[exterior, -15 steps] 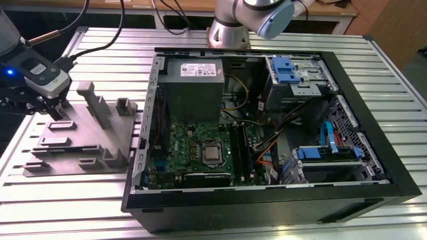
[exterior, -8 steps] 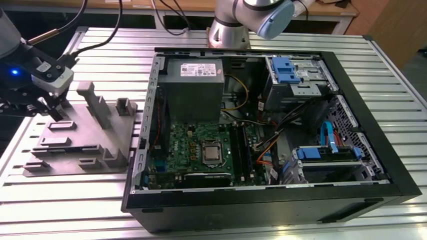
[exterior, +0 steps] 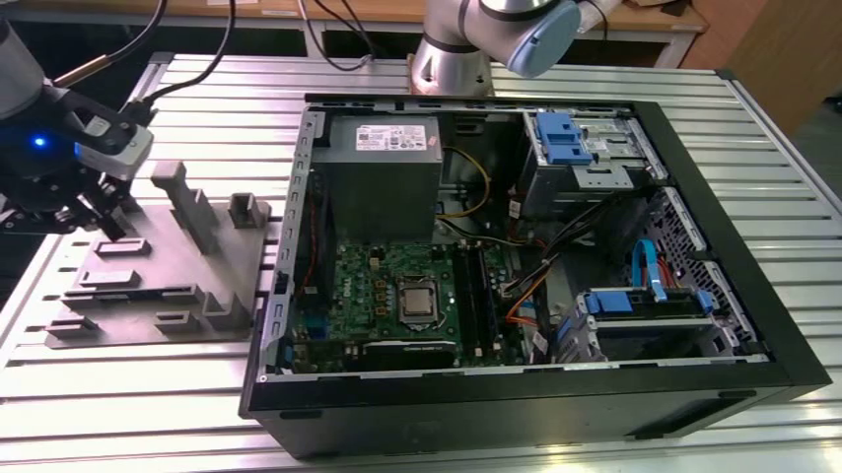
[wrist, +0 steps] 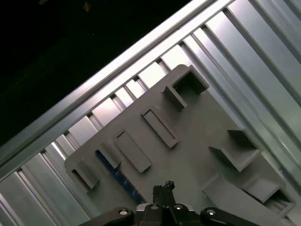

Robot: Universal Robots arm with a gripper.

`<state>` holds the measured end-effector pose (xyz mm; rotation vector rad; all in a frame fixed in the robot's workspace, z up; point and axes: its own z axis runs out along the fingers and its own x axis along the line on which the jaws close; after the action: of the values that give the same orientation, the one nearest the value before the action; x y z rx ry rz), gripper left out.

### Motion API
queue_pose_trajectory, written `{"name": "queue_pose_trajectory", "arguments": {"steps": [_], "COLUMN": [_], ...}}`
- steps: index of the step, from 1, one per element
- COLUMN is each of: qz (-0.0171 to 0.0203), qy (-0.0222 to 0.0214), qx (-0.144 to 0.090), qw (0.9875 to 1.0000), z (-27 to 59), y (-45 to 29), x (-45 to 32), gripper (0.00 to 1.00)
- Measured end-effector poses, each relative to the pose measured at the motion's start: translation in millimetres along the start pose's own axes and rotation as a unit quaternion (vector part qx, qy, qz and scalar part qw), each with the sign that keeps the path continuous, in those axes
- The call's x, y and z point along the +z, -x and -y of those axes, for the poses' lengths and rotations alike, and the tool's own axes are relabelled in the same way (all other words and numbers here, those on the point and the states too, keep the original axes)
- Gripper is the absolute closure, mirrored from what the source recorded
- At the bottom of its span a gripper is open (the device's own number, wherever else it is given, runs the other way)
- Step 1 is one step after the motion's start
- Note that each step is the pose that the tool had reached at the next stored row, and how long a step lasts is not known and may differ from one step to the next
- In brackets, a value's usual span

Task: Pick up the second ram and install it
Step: 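Pick up the second ram and move it above second insertion slot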

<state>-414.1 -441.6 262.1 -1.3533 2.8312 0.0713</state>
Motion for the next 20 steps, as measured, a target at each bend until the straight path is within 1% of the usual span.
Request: {"name": "queue_pose_trajectory", "arguments": {"steps": [3, 5, 7, 10, 13, 15, 17, 20], "qz": [-0.0012, -0.0019, -0.0027, -0.0038, -0.0050, -0.0057, -0.0064, -0.0074], "qy": [0.0005, 0.0009, 0.0013, 0.0018, 0.0024, 0.0028, 0.0032, 0.0038], "qx": [-0.027, -0.046, -0.064, -0.091, -0.118, -0.136, -0.154, -0.181], "qw": [0.9996, 0.9990, 0.9980, 0.9959, 0.9930, 0.9907, 0.9881, 0.9834], "z": [0.0, 0.1, 0.1, 0.2, 0.2, 0.2, 0.3, 0.4], "y": [0.0, 0.0, -0.1, -0.1, -0.1, -0.1, -0.2, -0.2], "x": [1.1, 1.9, 2.7, 3.8, 5.0, 5.9, 6.6, 8.0], "gripper": [0.90, 0.90, 0.90, 0.90, 0.90, 0.90, 0.90, 0.90]}}
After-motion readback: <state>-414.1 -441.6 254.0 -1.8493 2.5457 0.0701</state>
